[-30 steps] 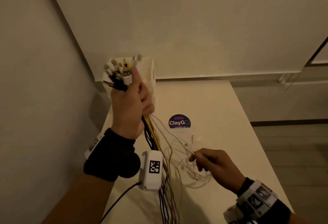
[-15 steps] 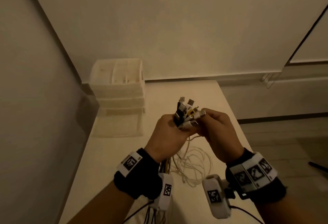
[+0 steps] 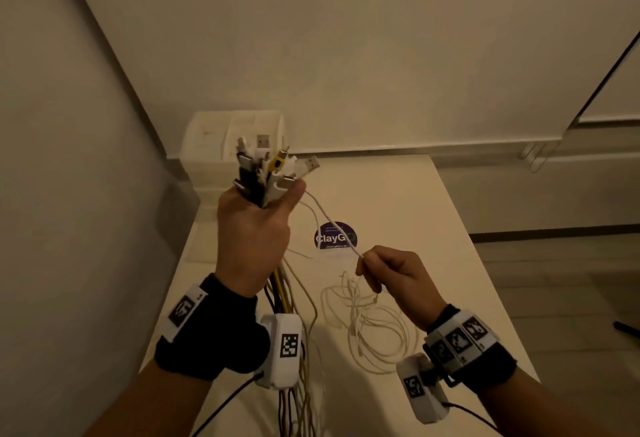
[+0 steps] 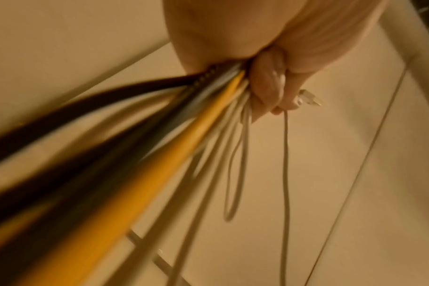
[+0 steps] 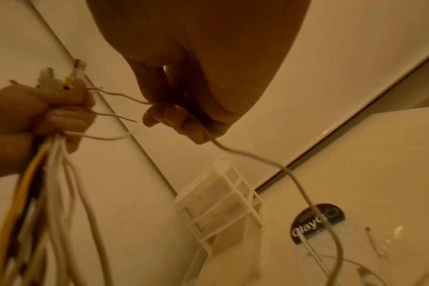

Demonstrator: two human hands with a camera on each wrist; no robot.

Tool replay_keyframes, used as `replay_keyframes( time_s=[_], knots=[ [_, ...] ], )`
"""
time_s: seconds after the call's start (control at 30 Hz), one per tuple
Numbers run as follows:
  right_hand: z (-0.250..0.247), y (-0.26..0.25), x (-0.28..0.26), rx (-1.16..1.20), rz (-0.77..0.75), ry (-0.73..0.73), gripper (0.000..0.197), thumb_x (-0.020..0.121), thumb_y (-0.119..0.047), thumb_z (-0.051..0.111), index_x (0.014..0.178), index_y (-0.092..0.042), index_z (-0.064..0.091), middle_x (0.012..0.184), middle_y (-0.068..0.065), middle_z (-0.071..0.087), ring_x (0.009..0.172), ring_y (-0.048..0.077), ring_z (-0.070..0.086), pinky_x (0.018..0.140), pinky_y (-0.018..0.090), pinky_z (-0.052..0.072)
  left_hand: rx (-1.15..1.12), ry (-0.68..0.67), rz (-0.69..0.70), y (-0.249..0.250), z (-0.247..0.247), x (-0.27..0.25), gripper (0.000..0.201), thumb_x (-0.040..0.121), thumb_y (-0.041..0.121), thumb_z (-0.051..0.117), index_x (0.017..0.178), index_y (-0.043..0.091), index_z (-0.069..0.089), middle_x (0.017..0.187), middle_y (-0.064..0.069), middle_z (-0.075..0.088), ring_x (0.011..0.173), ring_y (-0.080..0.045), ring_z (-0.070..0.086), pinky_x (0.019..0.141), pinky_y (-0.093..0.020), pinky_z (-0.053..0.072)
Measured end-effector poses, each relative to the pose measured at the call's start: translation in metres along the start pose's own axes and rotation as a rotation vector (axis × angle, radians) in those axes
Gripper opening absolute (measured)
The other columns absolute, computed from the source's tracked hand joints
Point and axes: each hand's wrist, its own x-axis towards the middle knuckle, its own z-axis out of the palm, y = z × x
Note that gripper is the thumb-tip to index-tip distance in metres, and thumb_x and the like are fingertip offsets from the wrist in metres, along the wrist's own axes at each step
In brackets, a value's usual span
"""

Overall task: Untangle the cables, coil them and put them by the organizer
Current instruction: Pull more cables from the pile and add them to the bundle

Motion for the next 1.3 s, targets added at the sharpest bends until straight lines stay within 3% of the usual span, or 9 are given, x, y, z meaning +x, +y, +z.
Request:
replay_keyframes(
  time_s=[0.2,0.37,0.43,0.53,0.7,0.83,1.03,1.17,1.3],
  knots=[
    [-0.003,0.047,-0.006,-0.148,0.138,-0.02,0.036,0.098,-0.015,0.052,0.062,-0.015,0.059,0.054,-0.01,0.048,0.052,0.007,0.042,0.058,0.025,0.037,-0.093,0.301,-0.002,0.002,-0.043,0.022,0.022,0.082,0.027,0.074,0.071,0.017,0.058,0.046,0.007,0.045,0.033,-0.011,0.033,0.044,-0.021,0.033],
    [0.001,0.028,0.011,-0.133,0.183,0.175,0.044,0.092,-0.014,0.06,0.051,-0.016,0.044,0.052,-0.004,0.039,0.052,0.012,0.033,0.057,0.032,0.032,0.026,0.321,0.061,-0.004,-0.044,0.018,0.044,0.065,0.05,0.082,0.084,0.012,0.07,0.084,-0.025,0.067,0.053,-0.028,0.054,0.059,-0.041,0.045],
    [0.001,0.005,0.018,-0.104,0.168,0.197,0.044,0.089,-0.011,0.061,0.05,-0.016,0.041,0.052,-0.002,0.037,0.053,0.014,0.032,0.057,0.034,0.031,0.063,0.155,0.014,-0.004,-0.029,0.009,0.014,0.077,0.026,0.08,0.075,0.019,0.068,0.064,-0.011,0.066,0.043,-0.017,0.048,0.048,-0.041,0.046],
    [-0.001,-0.04,0.024,-0.041,0.083,0.096,0.046,0.089,-0.009,0.06,0.048,-0.019,0.042,0.05,-0.004,0.037,0.049,0.012,0.031,0.053,0.031,0.029,0.109,-0.194,-0.045,-0.007,0.006,-0.014,0.018,0.079,0.001,0.074,0.076,0.018,0.07,0.055,0.017,0.064,0.046,0.006,0.056,0.05,-0.011,0.043],
    [-0.007,-0.094,0.026,0.188,0.014,0.041,0.039,0.091,-0.015,0.057,0.053,-0.005,0.055,0.051,0.003,0.037,0.048,0.012,0.027,0.052,0.032,0.021,0.196,-0.367,-0.03,-0.022,0.033,-0.02,0.011,0.082,0.013,0.075,0.093,0.013,0.076,0.081,0.003,0.075,0.077,-0.008,0.07,0.072,-0.027,0.055],
    [-0.017,-0.082,0.021,0.2,0.009,-0.018,0.046,0.094,-0.026,0.047,0.078,0.017,0.052,0.059,0.014,0.037,0.052,0.019,0.029,0.051,0.029,0.028,0.123,-0.231,-0.013,-0.014,0.032,-0.007,0.029,0.083,0.004,0.07,0.065,0.027,0.065,0.05,-0.002,0.049,0.04,0.002,0.05,0.048,-0.022,0.037],
    [-0.024,-0.019,0.004,0.04,0.088,-0.008,0.043,0.092,-0.037,0.051,0.066,-0.003,0.06,0.06,0.014,0.038,0.052,0.015,0.033,0.053,0.028,0.028,-0.17,0.07,-0.114,0.001,0.0,0.028,0.035,0.088,0.012,0.068,0.057,0.021,0.054,0.041,0.011,0.037,0.029,-0.006,0.027,0.038,-0.016,0.026],
    [-0.033,0.016,0.002,-0.124,0.147,0.095,0.049,0.081,-0.054,0.054,0.058,-0.011,0.057,0.055,0.001,0.039,0.052,0.014,0.036,0.054,0.029,0.031,0.008,0.145,-0.022,0.004,-0.028,0.037,0.035,0.082,0.031,0.071,0.059,0.018,0.048,0.041,0.006,0.037,0.037,-0.015,0.033,0.044,-0.025,0.033],
    [-0.033,0.01,0.012,-0.113,0.167,0.136,0.046,0.087,-0.043,0.064,0.052,-0.016,0.05,0.052,-0.004,0.039,0.05,0.013,0.035,0.055,0.031,0.033,-0.064,0.207,-0.1,-0.004,-0.029,0.03,0.041,0.086,0.024,0.071,0.052,0.02,0.048,0.038,0.009,0.034,0.03,-0.011,0.029,0.043,-0.021,0.029]
  ],
)
